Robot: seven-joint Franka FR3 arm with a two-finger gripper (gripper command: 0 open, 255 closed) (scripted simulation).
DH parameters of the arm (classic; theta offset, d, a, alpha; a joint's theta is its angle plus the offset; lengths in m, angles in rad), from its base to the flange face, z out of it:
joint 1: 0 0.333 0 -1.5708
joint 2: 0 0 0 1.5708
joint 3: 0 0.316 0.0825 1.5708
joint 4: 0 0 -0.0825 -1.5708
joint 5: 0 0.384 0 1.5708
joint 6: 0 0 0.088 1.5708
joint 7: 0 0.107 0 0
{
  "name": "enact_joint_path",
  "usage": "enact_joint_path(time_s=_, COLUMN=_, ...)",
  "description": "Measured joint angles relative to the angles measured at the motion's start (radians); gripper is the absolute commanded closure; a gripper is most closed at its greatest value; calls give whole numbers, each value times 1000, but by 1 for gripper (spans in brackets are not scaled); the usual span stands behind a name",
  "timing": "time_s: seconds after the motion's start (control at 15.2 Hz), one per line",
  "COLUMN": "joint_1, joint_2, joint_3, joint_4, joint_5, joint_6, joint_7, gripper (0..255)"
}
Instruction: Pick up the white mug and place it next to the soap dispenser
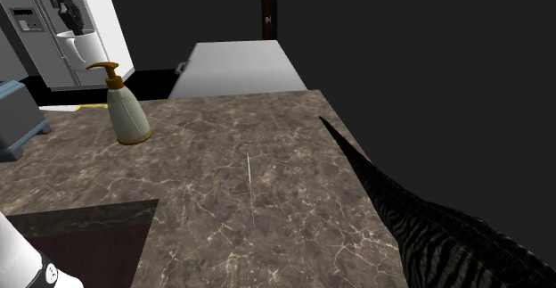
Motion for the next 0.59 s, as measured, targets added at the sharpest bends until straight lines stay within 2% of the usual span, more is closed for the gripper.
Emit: enact_joint_path(time_s=0.59, joint_1=-20, joint_2=-22, joint_3=-4, joint_4=-145, joint_5=15, joint_6=129, joint_7=-5, gripper=255)
